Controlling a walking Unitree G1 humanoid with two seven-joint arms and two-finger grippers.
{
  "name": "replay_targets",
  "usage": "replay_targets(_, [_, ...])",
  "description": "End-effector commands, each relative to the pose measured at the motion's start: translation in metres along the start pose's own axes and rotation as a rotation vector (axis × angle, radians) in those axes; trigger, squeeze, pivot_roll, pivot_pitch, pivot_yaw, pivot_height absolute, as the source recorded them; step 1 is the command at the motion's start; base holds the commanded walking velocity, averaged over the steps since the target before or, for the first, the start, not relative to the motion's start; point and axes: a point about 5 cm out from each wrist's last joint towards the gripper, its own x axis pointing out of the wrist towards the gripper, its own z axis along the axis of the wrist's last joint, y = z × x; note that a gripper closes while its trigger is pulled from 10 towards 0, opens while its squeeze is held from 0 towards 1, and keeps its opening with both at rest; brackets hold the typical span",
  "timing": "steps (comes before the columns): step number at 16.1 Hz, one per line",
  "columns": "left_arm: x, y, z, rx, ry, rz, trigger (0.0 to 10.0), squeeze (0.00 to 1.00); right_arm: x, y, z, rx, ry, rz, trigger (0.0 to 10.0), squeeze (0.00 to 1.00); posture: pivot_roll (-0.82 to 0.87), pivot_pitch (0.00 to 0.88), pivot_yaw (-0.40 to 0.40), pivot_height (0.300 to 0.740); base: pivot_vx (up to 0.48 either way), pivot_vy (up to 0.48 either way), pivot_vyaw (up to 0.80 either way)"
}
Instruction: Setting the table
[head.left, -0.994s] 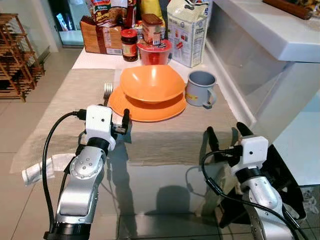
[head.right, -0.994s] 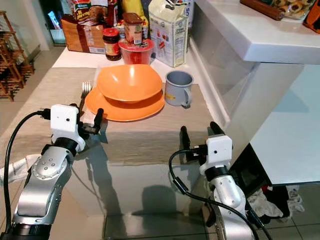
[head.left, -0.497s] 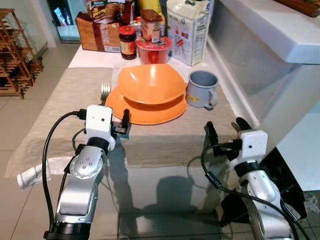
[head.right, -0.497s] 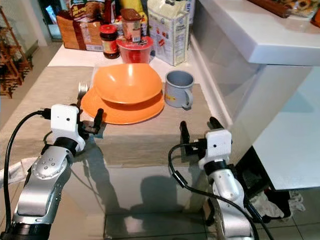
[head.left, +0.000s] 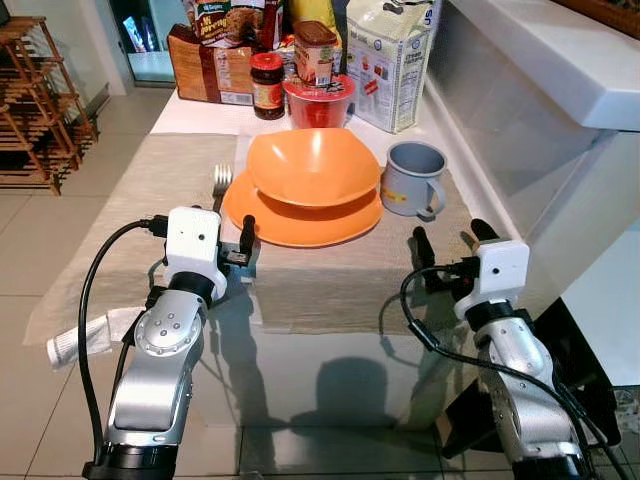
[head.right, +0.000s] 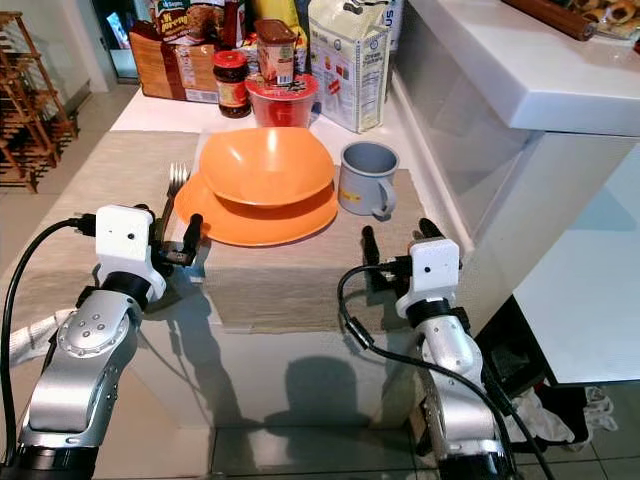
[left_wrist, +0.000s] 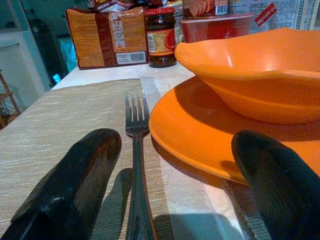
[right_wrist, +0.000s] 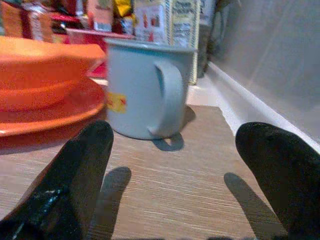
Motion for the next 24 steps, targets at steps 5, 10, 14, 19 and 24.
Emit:
replay_targets(5, [-0.007, 0.005, 0.007, 0.021, -0.017, 0.01, 10.0, 0.0, 0.018, -0.01, 0.0, -0.018, -0.018, -0.028, 10.0, 0.0, 0.04, 0.0, -0.023, 0.74, 0.0, 0.0, 0.0])
replay_targets(10, [-0.015, 0.01, 0.008, 0.038, -0.013, 0.036, 10.0, 0.0, 0.039, -0.011, 0.004, -0.02, -0.046, -0.011, 10.0, 0.0, 0.09, 0.0, -0.041, 0.74, 0.0, 0.0, 0.0])
replay_targets(14, [-0.017, 0.011, 0.009, 0.039, -0.01, 0.045, 10.0, 0.0, 0.048, -0.017, 0.003, -0.016, -0.034, -0.047, 10.0, 0.0, 0.1, 0.0, -0.048, 0.74, 0.0, 0.0, 0.0])
replay_targets(19, [-0.018, 0.011, 0.009, 0.04, -0.004, 0.048, 10.0, 0.0, 0.049, -0.018, -0.002, -0.018, -0.012, -0.087, 0.0, 0.0, 0.09, 0.0, -0.049, 0.74, 0.0, 0.0, 0.0])
replay_targets(24, [-0.017, 0.009, 0.009, 0.034, -0.002, 0.045, 10.0, 0.0, 0.048, -0.017, -0.002, 0.004, -0.025, -0.09, 0.0, 0.0, 0.08, 0.0, -0.051, 0.74, 0.0, 0.0, 0.0])
